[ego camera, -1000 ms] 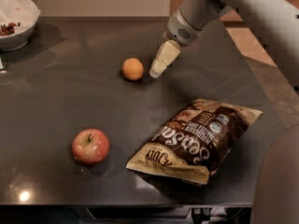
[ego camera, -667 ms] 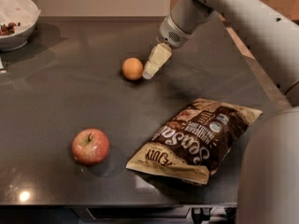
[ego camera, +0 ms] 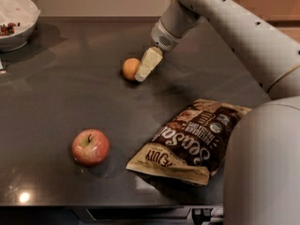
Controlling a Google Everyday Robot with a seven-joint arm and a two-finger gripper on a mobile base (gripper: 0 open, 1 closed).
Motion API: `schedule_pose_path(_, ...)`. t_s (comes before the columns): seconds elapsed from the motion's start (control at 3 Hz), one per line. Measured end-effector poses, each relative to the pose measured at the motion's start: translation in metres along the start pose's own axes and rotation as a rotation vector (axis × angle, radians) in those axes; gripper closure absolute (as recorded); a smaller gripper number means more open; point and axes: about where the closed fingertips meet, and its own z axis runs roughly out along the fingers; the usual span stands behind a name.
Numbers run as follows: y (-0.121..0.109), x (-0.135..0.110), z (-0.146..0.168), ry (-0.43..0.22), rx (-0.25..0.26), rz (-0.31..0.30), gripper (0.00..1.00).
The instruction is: Move orange near brown chip bag
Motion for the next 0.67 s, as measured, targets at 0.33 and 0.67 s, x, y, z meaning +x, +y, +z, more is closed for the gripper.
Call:
schedule_pose_path(0.33,0.0013,-0.0049,0.0079,-0.005,-0.014,-0.003,0.00)
schedule_pose_path(0.67,0.0028,-0.0061,0.0132,-0.004,-0.024,-0.004,0.00)
